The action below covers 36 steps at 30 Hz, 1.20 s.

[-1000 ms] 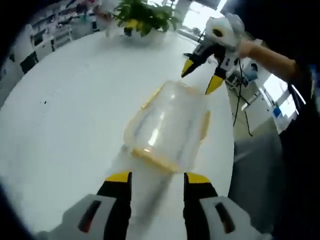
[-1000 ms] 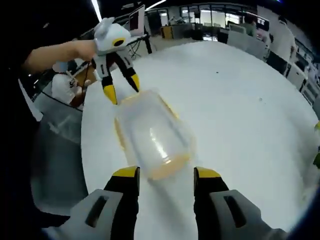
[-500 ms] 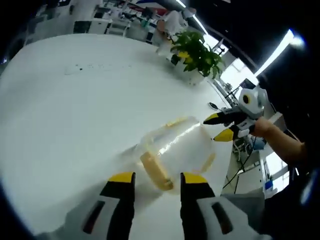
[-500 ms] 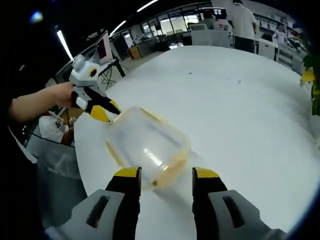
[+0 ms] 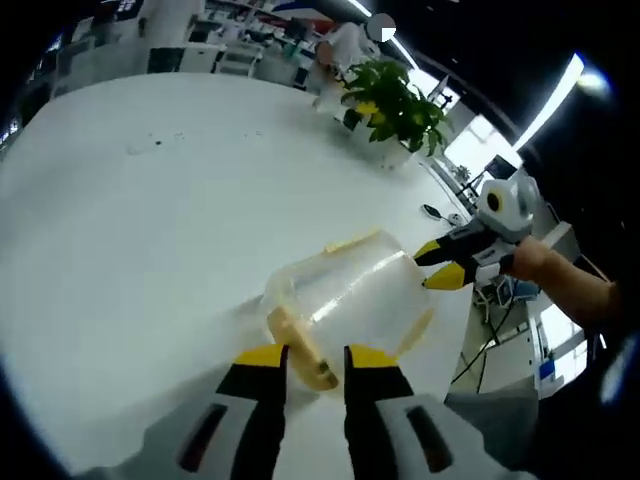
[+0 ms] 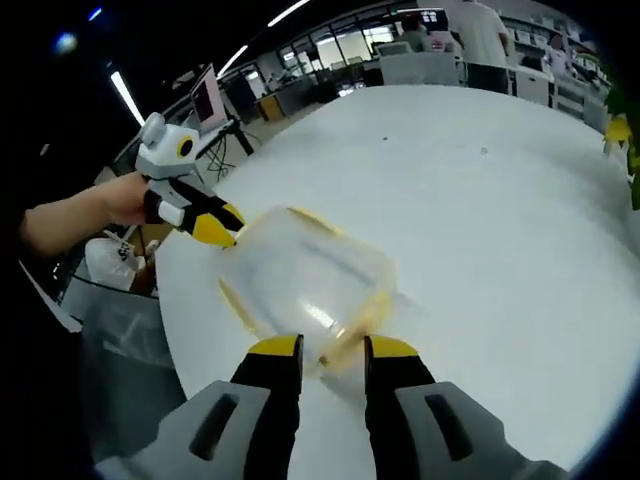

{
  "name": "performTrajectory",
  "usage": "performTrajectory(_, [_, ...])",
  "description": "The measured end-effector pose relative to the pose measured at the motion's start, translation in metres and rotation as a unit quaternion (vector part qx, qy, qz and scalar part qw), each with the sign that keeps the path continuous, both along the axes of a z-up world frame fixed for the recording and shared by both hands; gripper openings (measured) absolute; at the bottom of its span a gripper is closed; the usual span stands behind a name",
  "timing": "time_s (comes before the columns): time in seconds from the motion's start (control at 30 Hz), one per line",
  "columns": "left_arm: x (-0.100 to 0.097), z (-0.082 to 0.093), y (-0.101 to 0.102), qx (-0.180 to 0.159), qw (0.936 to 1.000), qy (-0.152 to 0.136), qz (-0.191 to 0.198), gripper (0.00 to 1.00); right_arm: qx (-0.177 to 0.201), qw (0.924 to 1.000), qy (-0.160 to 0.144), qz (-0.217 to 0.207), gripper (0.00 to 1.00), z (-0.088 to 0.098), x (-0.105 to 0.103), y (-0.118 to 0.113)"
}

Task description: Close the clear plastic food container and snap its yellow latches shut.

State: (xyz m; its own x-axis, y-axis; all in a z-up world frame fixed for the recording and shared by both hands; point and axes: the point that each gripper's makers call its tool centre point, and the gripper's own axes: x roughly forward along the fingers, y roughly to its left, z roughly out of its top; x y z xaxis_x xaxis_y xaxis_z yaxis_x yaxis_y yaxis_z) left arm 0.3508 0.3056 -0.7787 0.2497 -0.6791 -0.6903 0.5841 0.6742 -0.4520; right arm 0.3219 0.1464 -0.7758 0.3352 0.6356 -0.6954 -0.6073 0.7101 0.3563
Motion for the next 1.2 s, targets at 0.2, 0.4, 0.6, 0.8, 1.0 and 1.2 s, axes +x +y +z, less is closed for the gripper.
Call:
performTrajectory(0.2, [0.001,-0.001,0.000,-0.001,0.9999,0.003,0.011,0.13,0.001,1.0000,0.000,0.010,0.20,-0.001,0.000,0.001])
performTrajectory(0.4, [0.001,0.003,0.000,-0.006,1.0000,0.002,0.005,0.09,-0.003,0.9997,-0.001,0.025,0.19,0.001,0.000,0.002])
performTrajectory(0.6, [0.000,0.000,-0.001,0.002,0.9997,0.005,0.025,0.09,0.001,0.9994,0.023,0.027,0.16,-0.002,0.001,0.003])
performTrajectory(0.8, [0.001,-0.001,-0.001,0.005,0.9996,0.009,0.027,0.09,0.013,0.9993,0.022,0.028,0.18,-0.001,-0.003,0.002])
performTrajectory(1.0, [0.001,-0.001,-0.001,0.003,0.9994,0.011,0.032,0.11,0.016,0.9995,0.024,0.011,0.18,-0.001,-0.002,0.001])
performTrajectory(1.2, [0.001,-0.001,-0.002,0.004,0.9996,0.005,0.026,0.11,0.011,0.9995,0.023,0.019,0.19,-0.001,-0.001,0.001])
